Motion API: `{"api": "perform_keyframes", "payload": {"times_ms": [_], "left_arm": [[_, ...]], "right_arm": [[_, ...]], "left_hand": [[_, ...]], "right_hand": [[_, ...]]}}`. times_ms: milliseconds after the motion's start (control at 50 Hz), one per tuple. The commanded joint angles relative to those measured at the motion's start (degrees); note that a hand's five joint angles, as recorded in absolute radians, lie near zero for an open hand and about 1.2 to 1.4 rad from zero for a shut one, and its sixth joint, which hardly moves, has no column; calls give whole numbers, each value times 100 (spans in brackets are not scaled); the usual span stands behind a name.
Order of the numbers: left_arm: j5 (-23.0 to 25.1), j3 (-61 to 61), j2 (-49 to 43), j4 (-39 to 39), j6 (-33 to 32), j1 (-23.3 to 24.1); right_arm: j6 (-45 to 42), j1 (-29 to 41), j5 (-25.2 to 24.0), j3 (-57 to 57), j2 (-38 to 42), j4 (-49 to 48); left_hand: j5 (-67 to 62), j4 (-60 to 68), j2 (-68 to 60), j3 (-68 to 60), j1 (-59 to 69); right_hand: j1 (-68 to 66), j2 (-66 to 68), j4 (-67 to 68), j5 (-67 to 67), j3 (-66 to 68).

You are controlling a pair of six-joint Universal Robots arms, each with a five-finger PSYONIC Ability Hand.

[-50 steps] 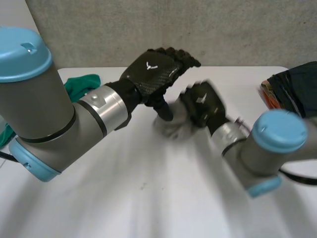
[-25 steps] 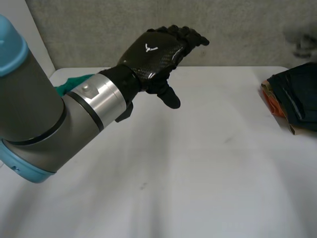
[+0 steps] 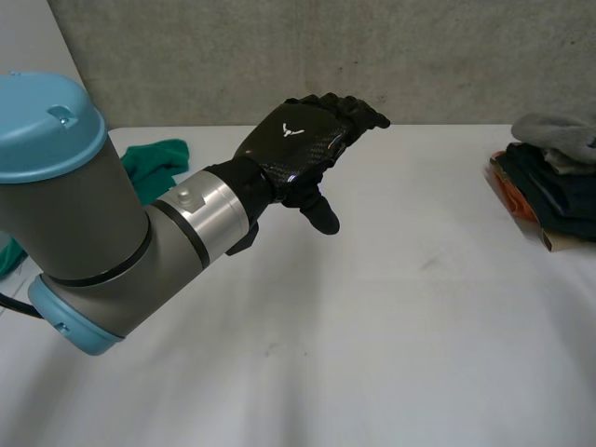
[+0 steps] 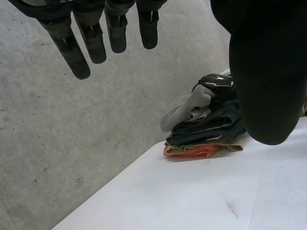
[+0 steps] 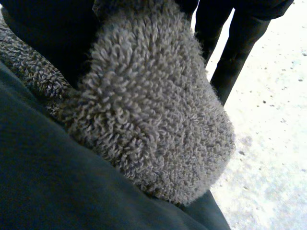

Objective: Fold the laundry.

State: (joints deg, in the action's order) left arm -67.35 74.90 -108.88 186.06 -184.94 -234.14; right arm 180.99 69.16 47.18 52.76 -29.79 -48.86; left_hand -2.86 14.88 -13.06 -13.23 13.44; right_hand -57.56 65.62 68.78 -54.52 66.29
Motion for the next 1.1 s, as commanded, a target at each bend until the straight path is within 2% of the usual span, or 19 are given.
{"api": "perform_keyframes", "payload": {"times_ms": [20, 60, 80, 120, 180, 380, 520, 580, 600, 680, 700, 740, 780, 800, 880, 920, 1000, 1060, 1100], "left_arm": [[-23, 24, 25, -26, 10, 9], [-24, 51, 33, -26, 10, 9], [-32, 85, 51, -18, 10, 9], [-41, 121, 69, -18, 10, 17], [-59, 130, 69, -9, 1, 35], [-59, 130, 279, -9, 19, 70], [-68, 130, 376, -9, 45, 79], [-76, 121, 507, -9, 45, 61], [-76, 104, 543, -9, 45, 53], [-252, 42, 727, -9, 107, 0], [-339, 24, 763, -9, 115, -18], [-699, -72, 903, 0, 124, -140], [-1033, -134, 1000, 0, 98, -298], [-1382, -177, 1070, 0, 46, -508], [-1974, -169, 1106, 18, -182, -1273], [-2001, -125, 1088, 26, -428, -1598], [-1984, 59, 652, 87, -1568, -2423], [-1984, 103, 220, 228, -2185, -2741], [-1949, 112, -264, 456, -2774, -3145]], "right_arm": [[-432, 256, 107, -529, 359, 517], [-678, 265, 265, -539, 369, 728], [-748, 256, 361, -521, 351, 807], [-898, 247, 747, -451, 212, 1070], [-1012, 204, 1213, -206, -218, 1439], [-1206, -393, 1338, 1226, -2221, 1993], [-1916, -1009, 1452, 1413, -2935, 3100], [-2786, -1264, 1828, 1176, -3190, 3689], [-3223, -1308, 2274, 1036, -3304, 3839], [-3955, -1230, 3269, 894, -3621, 3631], [-3992, -1142, 3306, 920, -3656, 3490], [-3931, -809, 3237, 1034, -3762, 3139], [-3685, -238, 2886, 1411, -4007, 2611], [-3589, -62, 2720, 1578, -4139, 2444], [-3036, 562, 1623, 2998, -5069, 1593], [-2877, 817, 1261, 3493, -5299, 1380], [-2770, 1704, 636, 4549, -5590, 932], [-2779, 2452, 556, 5103, -5564, 861], [-2788, 2716, 608, 5297, -5529, 878]], "left_hand": [[-307, 105, -287, -271, 249], [-307, 105, -287, -271, 249], [-307, 105, -287, -271, 249], [-307, 105, -287, -271, 249], [-307, 105, -287, -271, 249], [-290, 88, -270, -254, 232], [-290, 88, -270, -254, 232], [-274, 72, -253, -237, 215], [-274, 72, -253, -237, 215], [-290, 88, -270, -254, 232], [-290, 88, -270, -254, 232], [-290, 88, -270, -254, 232], [-290, 88, -270, -254, 232], [-207, 5, -187, -171, 149], [29, -231, 50, 66, -88], [29, -231, 50, 66, -88], [46, -248, 66, 82, -104], [63, -265, 83, 99, -121], [63, -265, 83, 99, -121]], "right_hand": [[-2244, 1438, 1122, -1548, 1371], [-2244, 1438, 1122, -1548, 1371], [-1384, 578, 262, -688, 511], [2321, -3127, -3443, 3017, -3194], [4756, -5562, -5878, 5452, -5629], [4756, -5562, -5878, 5452, -5629], [4756, -5562, -5878, 5452, -5629], [4756, -5562, -5878, 5452, -5629], [4756, -5562, -5878, 5452, -5629], [4756, -5562, -5878, 5452, -5629], [4756, -5562, -5878, 5452, -5629], [4756, -5562, -5878, 5452, -5629], [4756, -5562, -5878, 5452, -5629], [4756, -5562, -5878, 5452, -5629], [4756, -5562, -5878, 5452, -5629], [4756, -5562, -5878, 5452, -5629], [4756, -5562, -5878, 5452, -5629], [4756, -5562, -5878, 5452, -5629], [4756, -5562, -5878, 5452, -5629]]}}
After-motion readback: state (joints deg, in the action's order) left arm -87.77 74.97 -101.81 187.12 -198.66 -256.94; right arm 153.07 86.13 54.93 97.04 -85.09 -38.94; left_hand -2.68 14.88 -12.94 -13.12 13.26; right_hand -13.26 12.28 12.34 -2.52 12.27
